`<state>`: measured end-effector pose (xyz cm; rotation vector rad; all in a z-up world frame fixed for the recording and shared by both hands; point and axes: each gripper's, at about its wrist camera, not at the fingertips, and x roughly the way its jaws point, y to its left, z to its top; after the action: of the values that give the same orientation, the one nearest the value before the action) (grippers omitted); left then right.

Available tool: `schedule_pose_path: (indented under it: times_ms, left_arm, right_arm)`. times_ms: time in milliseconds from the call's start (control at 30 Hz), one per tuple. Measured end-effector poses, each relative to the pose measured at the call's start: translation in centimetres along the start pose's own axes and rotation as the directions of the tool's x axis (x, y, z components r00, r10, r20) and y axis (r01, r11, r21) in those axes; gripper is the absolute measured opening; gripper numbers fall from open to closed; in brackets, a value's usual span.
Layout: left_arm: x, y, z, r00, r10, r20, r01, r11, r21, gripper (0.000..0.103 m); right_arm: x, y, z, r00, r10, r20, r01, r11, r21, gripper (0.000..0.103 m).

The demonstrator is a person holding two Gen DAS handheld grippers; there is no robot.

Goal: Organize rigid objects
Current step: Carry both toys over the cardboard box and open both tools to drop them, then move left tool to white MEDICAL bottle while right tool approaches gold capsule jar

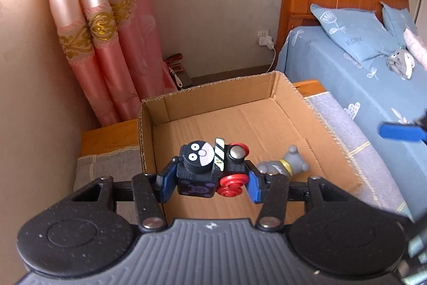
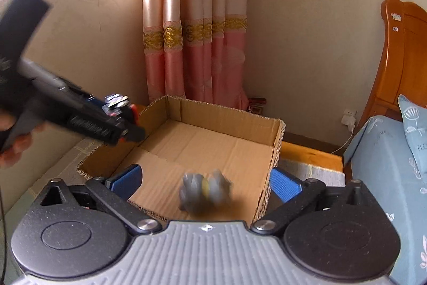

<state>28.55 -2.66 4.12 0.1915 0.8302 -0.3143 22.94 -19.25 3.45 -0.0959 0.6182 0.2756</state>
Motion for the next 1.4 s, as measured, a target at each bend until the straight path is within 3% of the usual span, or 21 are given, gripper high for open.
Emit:
schedule_pose_path:
  times_ms: [200, 233, 267, 300, 333, 400, 500, 800, 1000, 1200, 1400]
  left_arm:
    - [2.4, 0.5, 2.3, 0.999, 0.017, -0.04, -0.016, 1.0, 0.012, 0.052]
    - [2.8, 0.6, 2.8, 0.999, 0.023, -0.034, -0.023, 1.0, 0.01, 0.056]
    - [3.1, 0.7, 3.2, 0.999, 0.03, -0.03, -0.03, 1.0, 0.007, 0.064]
    - [3.4, 0.8, 3.5, 0.999, 0.042, -0.025, -0.041, 0.999, 0.007, 0.088]
    - [3.5, 0.8, 3.6, 0.998, 0.067, -0.01, -0.067, 0.998, 0.006, 0.097]
    - [3.2, 0.8, 3.6, 0.994, 0.107, 0.018, -0.108, 0.994, 0.001, 0.097]
    - [2.4, 0.8, 3.2, 0.998, 0.061, 0.027, -0.06, 0.998, -0.013, 0.097]
    - [-2.1, -0.1, 0.8, 0.997, 0.033, 0.07, -0.033, 0.999, -0.006, 0.098]
    - [-5.2, -1.6, -0.8, 0.992, 0.069, 0.106, -0.075, 0.996, 0.05, 0.101]
    - [-6.9, -2.7, -4.0, 0.988, 0.092, 0.122, -0.1, 0.993, 0.063, 0.101]
    - [-7.2, -2.9, -7.3, 0.989, 0.108, 0.097, -0.113, 0.993, 0.043, 0.101]
  right_arm:
    - [-1.4, 0.3, -0.8, 1.0, -0.011, 0.001, 0.011, 1.0, -0.017, 0.103]
    - [-1.6, 0.5, -0.9, 1.0, -0.015, 0.0, 0.015, 1.0, -0.024, 0.103]
    - [-1.9, 0.6, -0.9, 1.0, -0.021, 0.004, 0.021, 0.999, -0.028, 0.103]
    - [-2.4, 0.8, -0.9, 1.0, -0.022, 0.007, 0.022, 0.999, -0.031, 0.103]
    - [-2.6, 0.9, -1.0, 1.0, -0.02, 0.006, 0.02, 0.999, -0.035, 0.103]
    - [-3.0, 0.9, -1.1, 1.0, -0.021, 0.009, 0.021, 0.999, -0.037, 0.103]
    - [-3.5, 1.1, -1.4, 1.0, -0.019, 0.002, 0.02, 0.999, -0.045, 0.103]
    - [-5.4, 2.4, -2.7, 1.0, -0.025, -0.002, 0.025, 0.999, -0.048, 0.103]
    - [-6.9, 2.8, -3.5, 0.998, -0.058, 0.001, 0.058, 0.998, -0.02, 0.103]
    - [-8.4, 2.3, -5.4, 0.992, -0.124, -0.009, 0.124, 0.991, 0.057, 0.103]
    - [-9.8, 2.4, -7.5, 0.992, -0.123, -0.037, 0.127, 0.982, 0.141, 0.103]
